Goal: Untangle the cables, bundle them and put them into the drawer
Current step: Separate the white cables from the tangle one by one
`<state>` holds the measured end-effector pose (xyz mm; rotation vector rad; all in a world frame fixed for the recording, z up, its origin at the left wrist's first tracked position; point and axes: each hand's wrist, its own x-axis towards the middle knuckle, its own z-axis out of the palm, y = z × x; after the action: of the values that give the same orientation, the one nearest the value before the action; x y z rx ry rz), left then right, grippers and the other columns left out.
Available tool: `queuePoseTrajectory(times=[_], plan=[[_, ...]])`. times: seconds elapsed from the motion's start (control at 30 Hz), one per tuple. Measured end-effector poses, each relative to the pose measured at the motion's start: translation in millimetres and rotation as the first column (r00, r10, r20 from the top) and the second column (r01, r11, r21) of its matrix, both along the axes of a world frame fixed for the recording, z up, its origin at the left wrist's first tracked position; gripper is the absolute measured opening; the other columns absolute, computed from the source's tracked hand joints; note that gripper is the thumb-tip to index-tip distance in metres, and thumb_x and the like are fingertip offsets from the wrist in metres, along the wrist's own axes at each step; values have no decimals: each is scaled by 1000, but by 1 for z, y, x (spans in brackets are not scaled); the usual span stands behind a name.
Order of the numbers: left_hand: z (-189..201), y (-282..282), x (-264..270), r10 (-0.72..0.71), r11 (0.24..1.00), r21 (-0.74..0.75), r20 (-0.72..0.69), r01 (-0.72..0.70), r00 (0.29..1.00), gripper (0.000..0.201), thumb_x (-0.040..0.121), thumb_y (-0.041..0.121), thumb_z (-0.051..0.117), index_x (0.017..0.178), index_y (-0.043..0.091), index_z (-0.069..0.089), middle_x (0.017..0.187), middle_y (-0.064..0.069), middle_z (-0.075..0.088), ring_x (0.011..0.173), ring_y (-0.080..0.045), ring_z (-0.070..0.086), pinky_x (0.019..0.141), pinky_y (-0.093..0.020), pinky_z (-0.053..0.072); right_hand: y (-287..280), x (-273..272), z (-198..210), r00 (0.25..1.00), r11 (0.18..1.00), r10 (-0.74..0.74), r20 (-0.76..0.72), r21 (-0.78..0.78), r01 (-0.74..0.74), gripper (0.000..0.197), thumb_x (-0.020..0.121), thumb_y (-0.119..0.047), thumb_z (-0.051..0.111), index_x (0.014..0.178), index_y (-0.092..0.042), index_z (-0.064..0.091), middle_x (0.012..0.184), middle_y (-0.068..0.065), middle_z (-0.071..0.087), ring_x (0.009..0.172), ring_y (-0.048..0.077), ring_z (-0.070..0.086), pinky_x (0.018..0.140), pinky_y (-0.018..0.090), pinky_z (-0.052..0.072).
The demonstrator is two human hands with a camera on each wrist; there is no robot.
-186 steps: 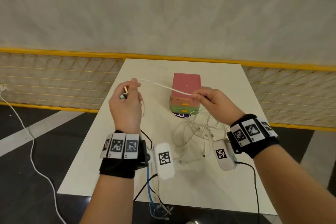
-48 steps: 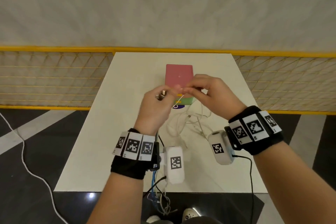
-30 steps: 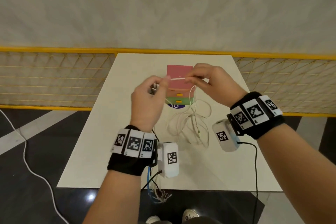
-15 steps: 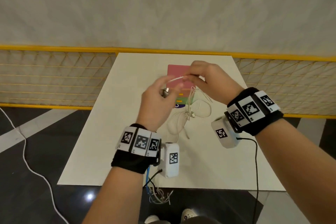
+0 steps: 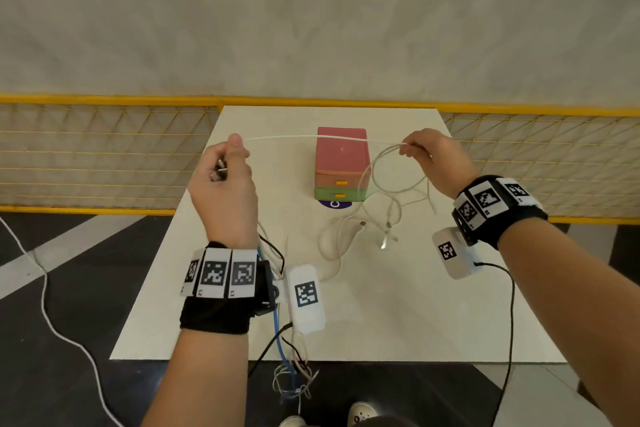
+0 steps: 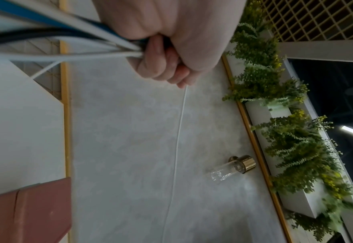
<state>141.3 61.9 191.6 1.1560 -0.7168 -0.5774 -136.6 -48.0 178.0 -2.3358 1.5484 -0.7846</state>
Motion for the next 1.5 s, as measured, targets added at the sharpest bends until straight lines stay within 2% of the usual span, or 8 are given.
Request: queuePoseTrajectory(times=[0.13, 0.27, 0.43, 0.53, 0.73, 1.1, 1.3, 1.5], plan=[[-6, -5, -4, -99, 988, 125, 55, 91, 994, 15, 92, 34, 62, 105, 27, 65, 65, 5, 52, 48, -8, 44, 48, -24, 35, 2, 10, 11, 996, 996, 82, 33, -36, -81, 21, 98, -11, 43, 100, -11, 65, 92, 10, 61, 85, 23, 55, 78, 28, 41], [-12, -4, -27, -315, 943, 190, 258, 272, 913, 63, 88, 36, 68, 141, 45, 35, 71, 7, 57, 55, -8, 50, 58, -20, 46, 14, 40, 29, 962, 965, 260, -81, 3, -261, 24, 99, -21, 43, 107, -12, 64, 87, 5, 54, 80, 20, 50, 76, 25, 42], [-11, -14, -49, -455, 888, 318, 504, 332, 734, 15, 93, 35, 60, 96, 22, 66, 59, 0, 50, 48, -6, 38, 50, -19, 32, 25, 62, 42, 893, 899, 439, -103, 62, -434, 22, 96, -14, 48, 107, -7, 66, 96, 0, 63, 92, 17, 55, 84, 26, 44], [-10, -15, -42, -368, 930, 216, 487, 299, 792, 27, 97, 27, 55, 71, 21, 59, 53, 9, 42, 47, -6, 35, 47, -16, 28, 13, 52, 33, 910, 918, 394, -130, 102, -383, 19, 97, -12, 47, 103, -5, 63, 87, -21, 50, 81, -2, 49, 79, 14, 41], [0, -18, -6, -152, 987, 90, 248, 134, 957, 36, 96, 42, 52, 63, 27, 53, 49, 9, 38, 47, -16, 31, 49, -27, 28, -2, 22, -4, 974, 948, 205, -96, 267, -173, 25, 100, -14, 40, 81, -19, 56, 89, 5, 59, 85, 22, 53, 77, 27, 40], [-7, -14, -6, -262, 954, 201, 207, 221, 943, 30, 95, 43, 55, 72, 25, 62, 49, 9, 38, 43, -11, 30, 46, -24, 25, 18, 42, 55, 943, 975, 174, 283, 81, -205, 20, 96, -18, 52, 113, -20, 62, 75, 1, 69, 70, 11, 67, 52, 28, 54], [0, -6, 3, -451, 879, 296, 259, 374, 854, 29, 88, 33, 69, 116, 32, 62, 65, 10, 49, 55, -9, 42, 51, -18, 36, 92, 37, 77, 920, 846, 371, -126, 455, -279, 7, 87, -23, 62, 86, -20, 68, 71, -9, 73, 63, 8, 67, 53, 26, 54], [15, 12, -8, -631, 774, 256, 249, 579, 734, 41, 92, 11, 61, 128, 31, 57, 52, 13, 44, 44, -9, 32, 42, -17, 30, 134, 39, 73, 878, 635, 478, -11, 696, -336, 27, 87, -39, 61, 82, -16, 74, 75, -3, 74, 70, 10, 69, 62, 26, 52]])
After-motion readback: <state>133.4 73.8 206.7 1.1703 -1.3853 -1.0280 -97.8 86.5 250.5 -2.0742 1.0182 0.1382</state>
